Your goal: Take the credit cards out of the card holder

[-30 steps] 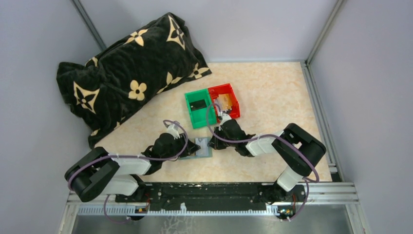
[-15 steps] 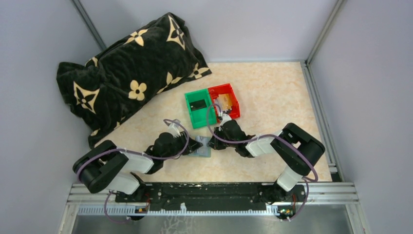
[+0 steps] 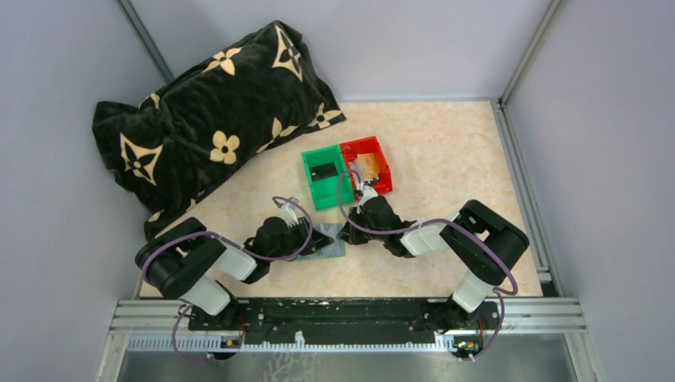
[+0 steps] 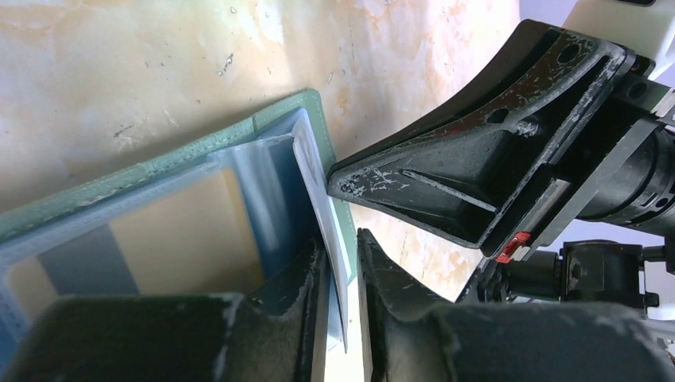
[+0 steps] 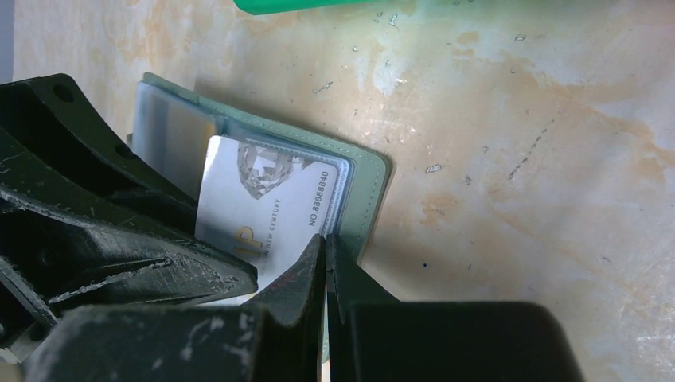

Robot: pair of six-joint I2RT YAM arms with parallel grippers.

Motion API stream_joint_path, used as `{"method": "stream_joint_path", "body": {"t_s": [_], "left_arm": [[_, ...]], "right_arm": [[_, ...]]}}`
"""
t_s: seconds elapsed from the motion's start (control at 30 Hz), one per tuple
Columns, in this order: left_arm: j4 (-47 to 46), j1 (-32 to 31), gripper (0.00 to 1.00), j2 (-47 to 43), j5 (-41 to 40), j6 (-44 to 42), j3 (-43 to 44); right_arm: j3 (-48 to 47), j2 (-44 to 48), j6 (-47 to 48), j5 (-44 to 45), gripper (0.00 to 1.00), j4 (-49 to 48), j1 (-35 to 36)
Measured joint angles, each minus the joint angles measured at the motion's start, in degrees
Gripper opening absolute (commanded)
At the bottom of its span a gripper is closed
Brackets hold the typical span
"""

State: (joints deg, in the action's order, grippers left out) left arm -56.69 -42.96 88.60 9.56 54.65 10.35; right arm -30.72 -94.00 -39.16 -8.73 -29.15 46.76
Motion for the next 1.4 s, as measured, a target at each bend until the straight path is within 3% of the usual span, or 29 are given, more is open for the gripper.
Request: {"method": "stream_joint_path", "body": {"t_s": [0.2, 0.5, 0.67, 0.77, 1.13, 1.17, 1.3, 1.4], "left_arm": [[2.6, 0.8, 0.24, -4.9, -0.1, 0.0, -1.3], [14.3, 2.8, 0.25, -21.7, -3.0, -2.4, -4.0], [19.3, 3.4, 0.15, -24.8, -3.9, -3.7, -4.0], [22.5, 3.8, 0.01, -26.3, -4.4, -4.4, -4.0], [40.5, 5.5, 0.0, -45.5, -7.9, -6.7, -3.6], [41.3, 5.6, 0.0, -47.7, -7.9, -6.8, -3.5], [39.1, 6.1, 0.0, -51.5, -5.2, -6.0, -3.9], [32.4, 6.4, 0.0, -49.2, -0.4, -4.2, -5.2]], "right_arm": [[0.0, -0.3, -0.2, 0.0, 0.0, -0.3, 0.0], [0.0, -1.2, -1.0, -0.4, 0.0, -2.0, 0.0], [0.0, -1.4, -1.1, -0.5, 0.0, -2.4, 0.0], [0.0, -1.4, -1.1, -0.6, 0.0, -2.4, 0.0], [0.0, 1.2, -0.6, -0.8, 0.0, 1.8, 0.1], [0.0, 2.2, -0.4, -1.2, 0.01, 3.1, 0.2], [0.8, 7.3, -1.0, -4.5, 0.39, 3.7, 0.3], [1.6, 11.4, -2.4, -8.5, 0.44, -0.1, 0.4]]}}
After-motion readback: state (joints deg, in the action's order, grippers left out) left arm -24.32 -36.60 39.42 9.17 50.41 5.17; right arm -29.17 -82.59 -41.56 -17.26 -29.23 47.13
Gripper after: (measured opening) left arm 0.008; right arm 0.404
